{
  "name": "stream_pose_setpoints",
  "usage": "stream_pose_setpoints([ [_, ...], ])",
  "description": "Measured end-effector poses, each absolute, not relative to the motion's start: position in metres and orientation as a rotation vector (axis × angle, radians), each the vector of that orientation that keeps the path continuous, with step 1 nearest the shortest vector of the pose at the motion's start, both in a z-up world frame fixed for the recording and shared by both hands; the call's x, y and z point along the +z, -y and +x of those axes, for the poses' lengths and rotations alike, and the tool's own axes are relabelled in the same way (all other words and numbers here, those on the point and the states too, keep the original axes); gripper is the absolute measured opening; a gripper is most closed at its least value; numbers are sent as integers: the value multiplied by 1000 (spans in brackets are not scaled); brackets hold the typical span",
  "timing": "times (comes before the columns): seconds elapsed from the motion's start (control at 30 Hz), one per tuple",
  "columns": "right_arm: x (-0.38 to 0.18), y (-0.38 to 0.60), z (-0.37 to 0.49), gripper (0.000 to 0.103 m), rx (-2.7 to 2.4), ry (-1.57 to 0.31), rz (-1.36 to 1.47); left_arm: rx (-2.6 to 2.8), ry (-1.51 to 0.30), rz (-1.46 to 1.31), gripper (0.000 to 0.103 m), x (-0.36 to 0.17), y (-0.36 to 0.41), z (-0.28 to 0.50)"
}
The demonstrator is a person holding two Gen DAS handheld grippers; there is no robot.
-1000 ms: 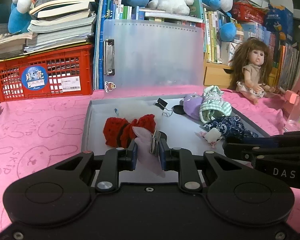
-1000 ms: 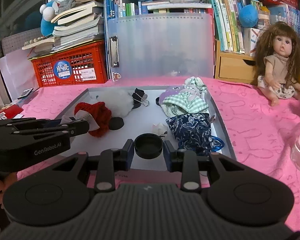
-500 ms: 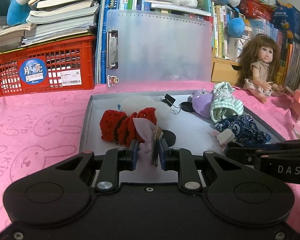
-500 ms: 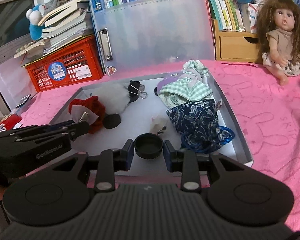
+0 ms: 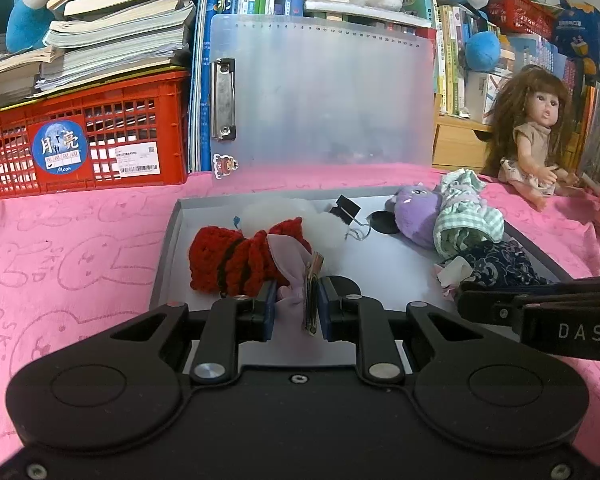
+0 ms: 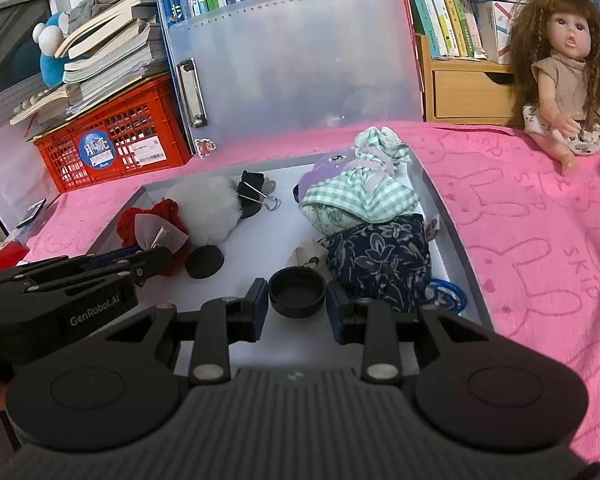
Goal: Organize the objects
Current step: 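Lower the hair clip and black cap into the box and open both grippers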
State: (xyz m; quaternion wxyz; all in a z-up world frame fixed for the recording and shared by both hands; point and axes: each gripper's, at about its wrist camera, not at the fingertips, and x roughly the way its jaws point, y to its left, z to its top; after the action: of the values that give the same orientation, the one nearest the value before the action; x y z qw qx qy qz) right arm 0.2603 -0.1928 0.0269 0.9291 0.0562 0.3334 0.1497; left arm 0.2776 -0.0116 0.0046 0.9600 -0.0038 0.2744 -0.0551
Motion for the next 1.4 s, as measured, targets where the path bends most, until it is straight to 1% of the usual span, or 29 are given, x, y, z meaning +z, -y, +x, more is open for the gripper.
stream_pose_setpoints([
  [0.37, 21, 193, 263, 37, 303, -700, 130, -109, -563, 0, 22, 3, 13, 280],
  [0.43, 21, 193, 262, 40, 300, -699, 132, -111, -570, -1, 22, 3, 14, 280],
  [0.57, 22, 193, 261, 40, 299, -698, 139, -110, -571, 2, 24, 5, 14, 278],
  [0.67, 24, 193, 259, 44, 299, -692, 138, -111, -572, 0, 31, 8, 15, 277],
  [0.73, 27, 194, 256, 51, 299, -685, 137, -110, -570, -1, 39, 10, 15, 275],
  [0.8, 29, 194, 254, 55, 298, -677, 134, -115, -564, 2, 43, 14, 15, 272],
  [0.87, 32, 195, 251, 55, 297, -667, 133, -117, -557, 9, 48, 17, 17, 268],
  [0.93, 35, 196, 248, 57, 296, -660, 129, -115, -548, 16, 55, 22, 17, 265],
  [0.97, 37, 196, 247, 57, 292, -655, 127, -114, -544, 18, 57, 24, 17, 262],
  [1.07, 41, 198, 242, 63, 285, -641, 124, -117, -534, 18, 67, 30, 17, 257],
  [1.13, 44, 200, 239, 65, 279, -632, 125, -116, -526, 18, 78, 35, 16, 253],
  [1.3, 52, 203, 231, 73, 260, -610, 117, -136, -507, -6, 88, 46, 11, 242],
  [1.4, 58, 205, 225, 77, 247, -590, 108, -144, -499, -22, 91, 51, 9, 236],
])
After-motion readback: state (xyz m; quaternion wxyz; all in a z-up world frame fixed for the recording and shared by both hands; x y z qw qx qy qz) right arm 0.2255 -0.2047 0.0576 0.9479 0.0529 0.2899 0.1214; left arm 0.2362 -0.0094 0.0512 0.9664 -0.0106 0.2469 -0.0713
